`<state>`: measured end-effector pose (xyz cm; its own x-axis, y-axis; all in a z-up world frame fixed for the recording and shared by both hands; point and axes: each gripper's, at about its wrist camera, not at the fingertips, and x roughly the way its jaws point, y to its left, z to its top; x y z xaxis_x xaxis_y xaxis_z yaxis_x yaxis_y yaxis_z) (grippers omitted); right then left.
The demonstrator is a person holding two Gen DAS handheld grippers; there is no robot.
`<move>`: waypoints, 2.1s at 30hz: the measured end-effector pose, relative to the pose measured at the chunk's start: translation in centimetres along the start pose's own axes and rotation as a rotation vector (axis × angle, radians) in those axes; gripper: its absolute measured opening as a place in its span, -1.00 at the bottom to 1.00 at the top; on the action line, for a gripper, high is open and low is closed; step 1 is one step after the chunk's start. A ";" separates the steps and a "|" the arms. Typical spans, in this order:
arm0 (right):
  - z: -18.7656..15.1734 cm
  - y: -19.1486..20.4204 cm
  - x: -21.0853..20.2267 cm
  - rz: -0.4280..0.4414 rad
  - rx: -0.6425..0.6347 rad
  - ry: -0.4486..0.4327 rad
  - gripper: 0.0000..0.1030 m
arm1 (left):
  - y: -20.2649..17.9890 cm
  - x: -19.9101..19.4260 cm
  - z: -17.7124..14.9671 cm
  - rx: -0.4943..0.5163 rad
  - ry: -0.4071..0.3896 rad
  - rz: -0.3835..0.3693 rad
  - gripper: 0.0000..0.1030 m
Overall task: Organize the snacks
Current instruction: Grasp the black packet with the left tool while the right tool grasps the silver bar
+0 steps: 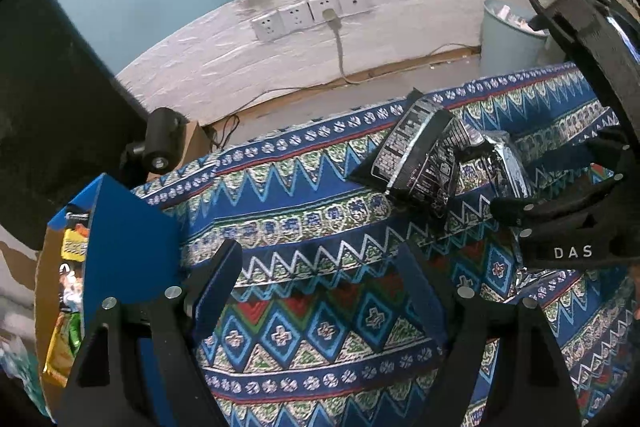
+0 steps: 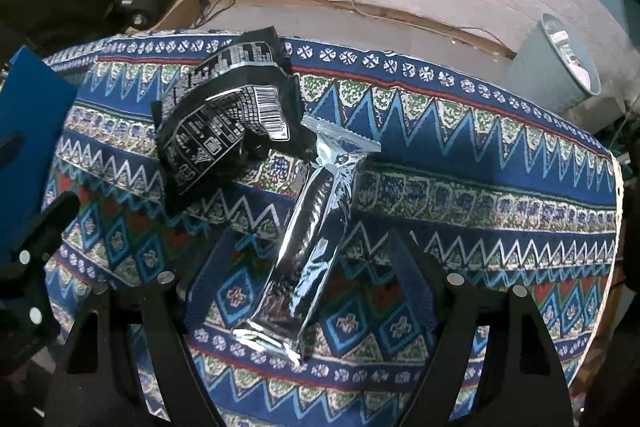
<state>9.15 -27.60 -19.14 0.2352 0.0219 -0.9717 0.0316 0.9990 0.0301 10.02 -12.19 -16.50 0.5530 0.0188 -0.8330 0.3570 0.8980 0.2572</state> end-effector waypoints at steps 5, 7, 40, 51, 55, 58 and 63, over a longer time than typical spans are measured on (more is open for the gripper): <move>-0.1 -0.5 1.3 -0.011 0.005 0.018 0.10 | -0.2 1.3 0.5 -0.018 0.031 -0.043 0.58; -0.2 -0.9 1.3 -0.016 0.002 0.010 -0.04 | 0.1 1.5 1.1 -0.041 0.032 -0.085 0.58; -1.6 -7.5 -1.5 0.000 0.138 -0.022 -0.46 | -6.6 8.5 7.0 0.221 0.067 -0.213 0.67; -1.6 -5.6 -2.7 -0.007 0.106 -0.041 -0.46 | -5.0 6.7 5.7 0.179 0.051 -0.222 0.13; -1.6 -4.8 -3.4 -0.011 0.089 -0.047 -0.46 | -4.1 5.0 4.9 0.153 0.042 -0.208 0.13; -1.7 -4.2 -4.0 -0.011 0.076 -0.052 -0.46 | -3.4 3.9 4.2 0.141 0.040 -0.190 0.13; -1.8 -2.9 -5.5 -0.003 0.053 -0.068 -0.46 | -1.8 1.2 3.1 0.132 0.016 -0.135 0.13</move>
<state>5.96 -30.52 -14.28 0.3001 0.0142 -0.9538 0.0835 0.9957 0.0411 12.40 -15.13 -16.39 0.4814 -0.0901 -0.8719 0.5234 0.8275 0.2034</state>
